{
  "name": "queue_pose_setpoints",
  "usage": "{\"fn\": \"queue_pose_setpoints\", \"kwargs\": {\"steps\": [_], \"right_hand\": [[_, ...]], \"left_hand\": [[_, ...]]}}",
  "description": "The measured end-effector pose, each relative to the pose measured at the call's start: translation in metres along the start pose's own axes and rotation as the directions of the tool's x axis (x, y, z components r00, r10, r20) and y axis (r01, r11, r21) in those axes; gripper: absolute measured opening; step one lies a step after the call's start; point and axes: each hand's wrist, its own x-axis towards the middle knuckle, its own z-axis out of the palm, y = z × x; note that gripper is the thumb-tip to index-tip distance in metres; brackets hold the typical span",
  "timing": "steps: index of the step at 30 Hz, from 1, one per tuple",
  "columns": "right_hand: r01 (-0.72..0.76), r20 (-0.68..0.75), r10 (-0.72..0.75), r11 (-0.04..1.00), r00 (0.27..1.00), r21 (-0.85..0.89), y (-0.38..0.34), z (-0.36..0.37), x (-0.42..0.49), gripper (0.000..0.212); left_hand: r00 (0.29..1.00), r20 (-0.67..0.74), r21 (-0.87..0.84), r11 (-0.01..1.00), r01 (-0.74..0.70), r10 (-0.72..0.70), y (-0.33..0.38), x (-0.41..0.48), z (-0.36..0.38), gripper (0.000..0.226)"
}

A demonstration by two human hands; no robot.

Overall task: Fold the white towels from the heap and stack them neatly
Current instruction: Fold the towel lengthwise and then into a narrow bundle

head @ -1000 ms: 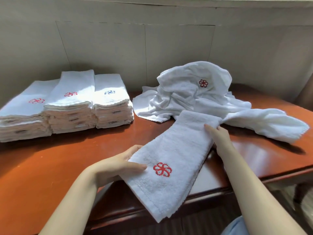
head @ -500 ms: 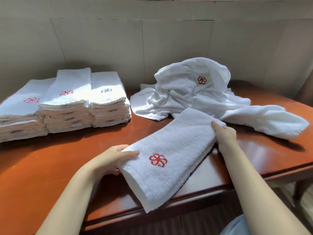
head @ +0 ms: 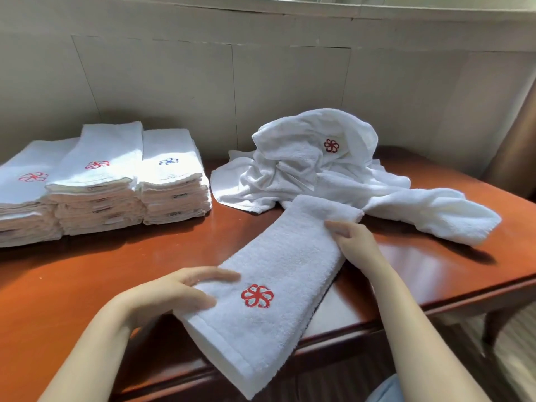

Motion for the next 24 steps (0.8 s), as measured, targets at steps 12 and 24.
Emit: {"fn": "queue_pose_setpoints", "kwargs": {"steps": [12, 24], "right_hand": [[-0.218, -0.092, 0.296, 0.848, 0.951, 0.483, -0.001, 0.009, 0.011, 0.039], [-0.23, 0.07, 0.22, 0.949, 0.973, 0.217, -0.032, 0.014, -0.025, 0.082]], "left_hand": [[0.991, 0.108, 0.044, 0.997, 0.07, -0.075, 0.005, -0.003, 0.012, 0.071], [0.989, -0.138, -0.376, 0.927, -0.005, -0.051, 0.028, 0.101, 0.007, 0.045]]}}
